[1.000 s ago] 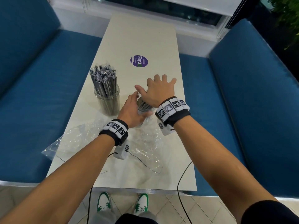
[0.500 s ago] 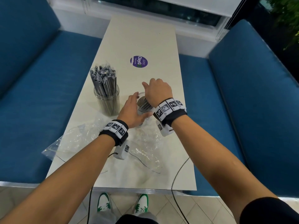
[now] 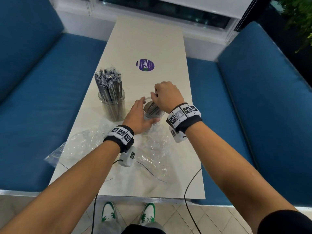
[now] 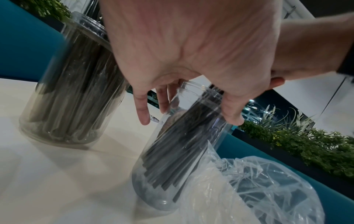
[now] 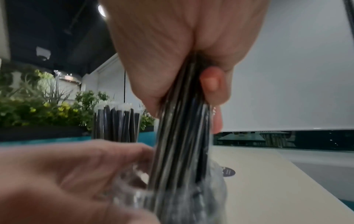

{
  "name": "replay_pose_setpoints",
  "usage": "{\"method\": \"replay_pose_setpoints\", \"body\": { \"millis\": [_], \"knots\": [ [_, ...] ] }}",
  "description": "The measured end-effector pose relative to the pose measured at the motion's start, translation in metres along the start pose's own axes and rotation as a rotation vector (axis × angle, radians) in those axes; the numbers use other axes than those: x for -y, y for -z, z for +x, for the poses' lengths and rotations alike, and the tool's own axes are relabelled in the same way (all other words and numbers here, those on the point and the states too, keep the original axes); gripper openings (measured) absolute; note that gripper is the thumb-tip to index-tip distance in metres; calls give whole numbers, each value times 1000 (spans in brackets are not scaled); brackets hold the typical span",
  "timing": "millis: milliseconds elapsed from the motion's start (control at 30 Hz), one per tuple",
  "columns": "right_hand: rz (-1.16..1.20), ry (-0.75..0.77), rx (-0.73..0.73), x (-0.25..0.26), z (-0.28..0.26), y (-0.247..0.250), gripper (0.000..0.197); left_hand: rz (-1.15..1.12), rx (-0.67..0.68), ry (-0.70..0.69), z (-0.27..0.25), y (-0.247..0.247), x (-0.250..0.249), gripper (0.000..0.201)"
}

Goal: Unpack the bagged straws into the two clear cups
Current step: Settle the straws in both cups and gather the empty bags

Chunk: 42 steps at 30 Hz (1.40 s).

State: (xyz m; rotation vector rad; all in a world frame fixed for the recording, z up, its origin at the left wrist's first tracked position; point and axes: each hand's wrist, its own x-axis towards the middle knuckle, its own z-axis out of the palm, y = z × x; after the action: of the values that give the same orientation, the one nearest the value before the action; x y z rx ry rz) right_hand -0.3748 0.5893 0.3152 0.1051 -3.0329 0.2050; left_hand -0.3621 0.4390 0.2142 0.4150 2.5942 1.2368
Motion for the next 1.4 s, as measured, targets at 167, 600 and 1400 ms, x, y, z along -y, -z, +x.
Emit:
{"method": "replay_pose_setpoints", "body": {
  "millis": [167, 600, 1400],
  "knots": [
    [62, -215, 11, 9, -1, -12, 40, 14, -35, -43, -3, -3, 3, 130],
    [32, 348, 48, -19, -15, -6, 45, 120, -17, -107, -3, -4, 6, 77],
    [25, -21, 297, 4, 1, 19, 72, -65, -36, -58, 4, -6, 16, 106]
  ]
}}
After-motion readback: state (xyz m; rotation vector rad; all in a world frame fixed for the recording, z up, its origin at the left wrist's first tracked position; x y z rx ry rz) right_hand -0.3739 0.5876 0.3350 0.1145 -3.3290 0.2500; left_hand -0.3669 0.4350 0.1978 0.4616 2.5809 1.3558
